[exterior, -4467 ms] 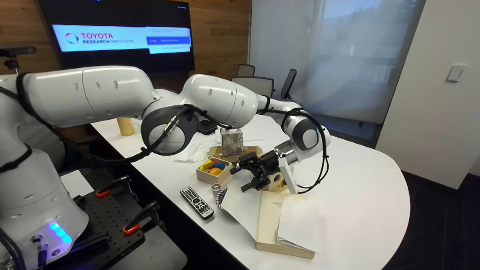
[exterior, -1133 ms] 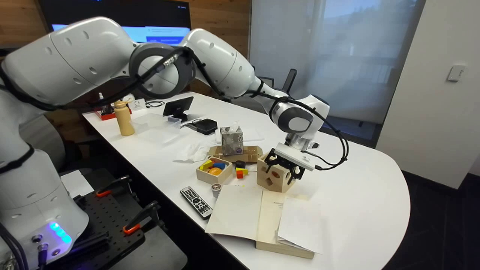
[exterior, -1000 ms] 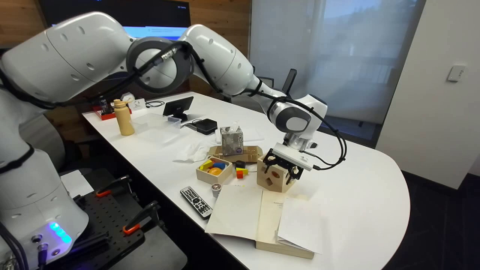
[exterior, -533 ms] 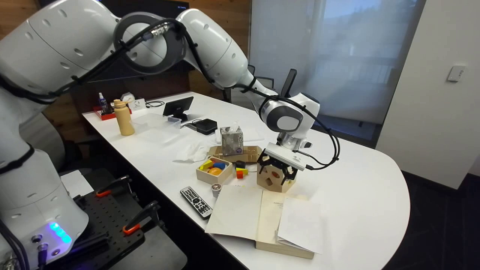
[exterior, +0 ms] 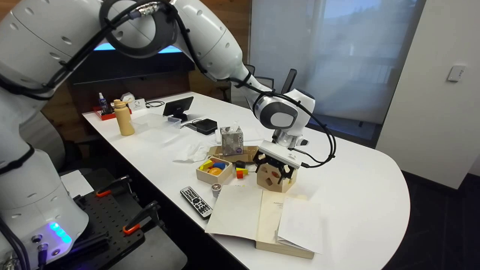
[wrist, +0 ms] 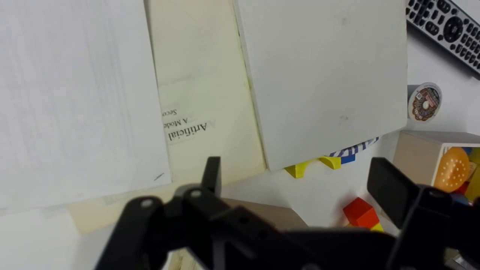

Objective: Open the book

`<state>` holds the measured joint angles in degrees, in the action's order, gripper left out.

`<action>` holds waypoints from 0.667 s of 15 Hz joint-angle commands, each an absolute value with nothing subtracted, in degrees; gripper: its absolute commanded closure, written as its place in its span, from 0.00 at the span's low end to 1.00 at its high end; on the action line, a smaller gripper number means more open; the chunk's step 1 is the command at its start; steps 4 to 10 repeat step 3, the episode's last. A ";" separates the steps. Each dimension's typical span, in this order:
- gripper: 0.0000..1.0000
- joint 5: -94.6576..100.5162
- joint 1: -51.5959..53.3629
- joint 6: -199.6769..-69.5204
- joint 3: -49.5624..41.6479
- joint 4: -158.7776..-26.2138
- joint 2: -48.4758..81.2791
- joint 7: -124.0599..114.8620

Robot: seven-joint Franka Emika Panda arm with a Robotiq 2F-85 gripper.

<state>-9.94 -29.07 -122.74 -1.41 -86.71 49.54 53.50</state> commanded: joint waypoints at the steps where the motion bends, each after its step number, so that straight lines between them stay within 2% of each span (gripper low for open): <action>1: 0.00 -9.24 -27.66 -125.20 -2.65 -92.46 45.19 51.71; 10: 0.00 -9.05 -27.40 -125.41 -2.88 -93.14 44.72 51.64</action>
